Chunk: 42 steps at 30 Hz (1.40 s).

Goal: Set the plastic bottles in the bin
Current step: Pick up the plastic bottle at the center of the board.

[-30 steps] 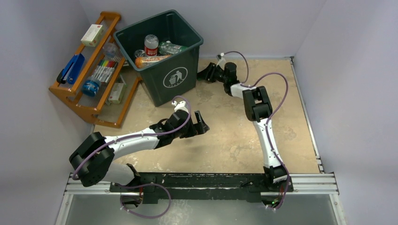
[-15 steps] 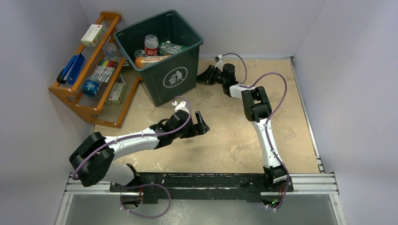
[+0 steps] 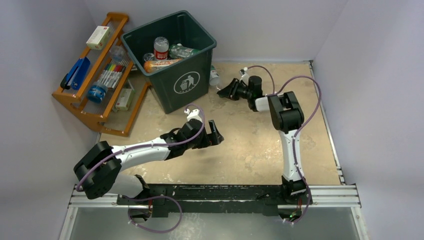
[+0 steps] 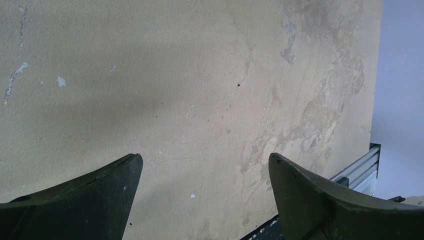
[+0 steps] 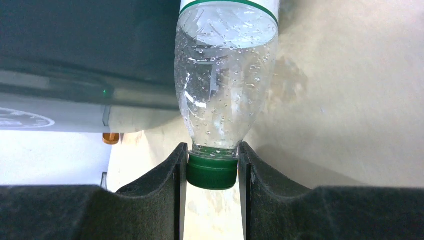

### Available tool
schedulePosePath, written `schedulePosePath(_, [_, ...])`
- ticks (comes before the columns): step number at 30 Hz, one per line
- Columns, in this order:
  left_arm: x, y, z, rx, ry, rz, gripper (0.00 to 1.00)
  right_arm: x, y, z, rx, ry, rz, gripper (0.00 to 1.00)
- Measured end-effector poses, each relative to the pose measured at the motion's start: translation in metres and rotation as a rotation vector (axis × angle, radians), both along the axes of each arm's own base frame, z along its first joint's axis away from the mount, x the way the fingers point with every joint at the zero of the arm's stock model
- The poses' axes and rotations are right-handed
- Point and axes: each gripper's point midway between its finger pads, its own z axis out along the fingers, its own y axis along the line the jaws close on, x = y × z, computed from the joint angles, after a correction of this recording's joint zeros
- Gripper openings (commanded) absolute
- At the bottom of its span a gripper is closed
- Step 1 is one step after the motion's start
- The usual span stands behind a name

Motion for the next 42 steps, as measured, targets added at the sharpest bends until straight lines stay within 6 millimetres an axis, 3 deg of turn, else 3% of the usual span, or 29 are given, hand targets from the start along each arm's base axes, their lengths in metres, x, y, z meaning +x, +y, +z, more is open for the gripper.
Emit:
schedulePosePath(9, [0.008,-0.002,0.007,0.002,-0.023,0.019,0.98,-0.050,-0.058,0.002,-0.023,0.055,-0.077,0.23])
schedulePosePath(15, [0.022,-0.016,0.016,-0.002,-0.040,0.026,0.98,-0.072,-0.073,-0.002,-0.027,0.084,-0.099,0.23])
schedulePosePath(23, [0.035,-0.030,0.021,0.001,-0.048,0.029,0.98,-0.077,-0.075,0.001,0.001,0.096,-0.102,0.23])
schedulePosePath(31, [0.037,-0.034,0.020,0.006,-0.046,0.027,0.98,-0.078,-0.097,0.017,0.024,0.094,-0.152,0.23])
schedulePosePath(37, [0.034,-0.035,0.022,0.010,-0.051,0.025,0.98,-0.071,-0.110,0.049,0.041,0.035,-0.183,0.23])
schedulePosePath(42, [0.029,-0.028,0.038,-0.014,-0.079,0.034,0.98,-0.070,-0.112,0.078,0.045,-0.016,-0.191,0.23])
